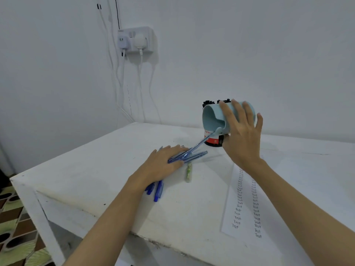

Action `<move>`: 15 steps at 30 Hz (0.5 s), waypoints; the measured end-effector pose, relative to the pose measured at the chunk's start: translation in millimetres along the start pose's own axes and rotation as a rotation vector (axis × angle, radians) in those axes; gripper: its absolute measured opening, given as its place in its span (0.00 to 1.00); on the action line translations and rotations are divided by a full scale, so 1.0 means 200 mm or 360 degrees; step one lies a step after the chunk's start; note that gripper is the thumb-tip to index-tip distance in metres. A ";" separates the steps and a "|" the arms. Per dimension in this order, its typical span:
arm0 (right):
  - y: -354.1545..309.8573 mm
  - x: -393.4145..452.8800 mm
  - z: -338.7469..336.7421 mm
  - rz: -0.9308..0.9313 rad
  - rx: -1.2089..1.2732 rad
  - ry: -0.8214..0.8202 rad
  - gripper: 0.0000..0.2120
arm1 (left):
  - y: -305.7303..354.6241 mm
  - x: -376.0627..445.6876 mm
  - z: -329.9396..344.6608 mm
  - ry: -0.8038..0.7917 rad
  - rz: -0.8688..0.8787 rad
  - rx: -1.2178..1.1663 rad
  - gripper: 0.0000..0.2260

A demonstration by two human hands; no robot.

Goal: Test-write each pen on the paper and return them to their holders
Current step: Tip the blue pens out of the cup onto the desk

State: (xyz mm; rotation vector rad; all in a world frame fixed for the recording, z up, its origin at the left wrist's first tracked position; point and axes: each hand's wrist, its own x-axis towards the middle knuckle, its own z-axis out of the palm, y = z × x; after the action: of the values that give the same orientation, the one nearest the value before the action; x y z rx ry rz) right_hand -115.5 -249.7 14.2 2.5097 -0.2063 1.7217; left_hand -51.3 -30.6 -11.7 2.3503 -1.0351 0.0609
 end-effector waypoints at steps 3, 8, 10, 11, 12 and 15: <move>-0.03 -0.01 0.00 0.0088 0.0201 -0.0130 0.39 | 0.02 0.01 0.02 -0.0070 0.0031 0.0194 0.20; 0.02 -0.02 -0.03 0.0296 0.0231 -0.0168 0.41 | 0.00 0.02 0.01 -0.0118 -0.0054 0.0276 0.18; 0.05 -0.01 -0.05 0.0471 0.0324 -0.0152 0.39 | -0.01 0.02 0.01 -0.0130 -0.0106 0.0388 0.18; 0.05 0.01 -0.06 0.0562 0.0391 -0.0152 0.39 | -0.01 0.02 0.00 -0.0129 -0.0141 0.0415 0.18; 0.06 0.02 -0.07 0.0644 0.0465 -0.0176 0.39 | -0.01 0.02 0.00 -0.0119 -0.0160 0.0421 0.18; 0.01 0.03 -0.08 0.0789 0.0767 -0.0415 0.42 | 0.01 0.01 0.01 -0.0056 -0.0104 0.0318 0.20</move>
State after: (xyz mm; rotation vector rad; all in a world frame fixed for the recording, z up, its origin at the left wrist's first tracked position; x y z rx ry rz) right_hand -128.5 -249.8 26.0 3.2634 -0.5302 1.7554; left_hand -51.2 -34.8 -12.0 2.5720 -1.0086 0.1027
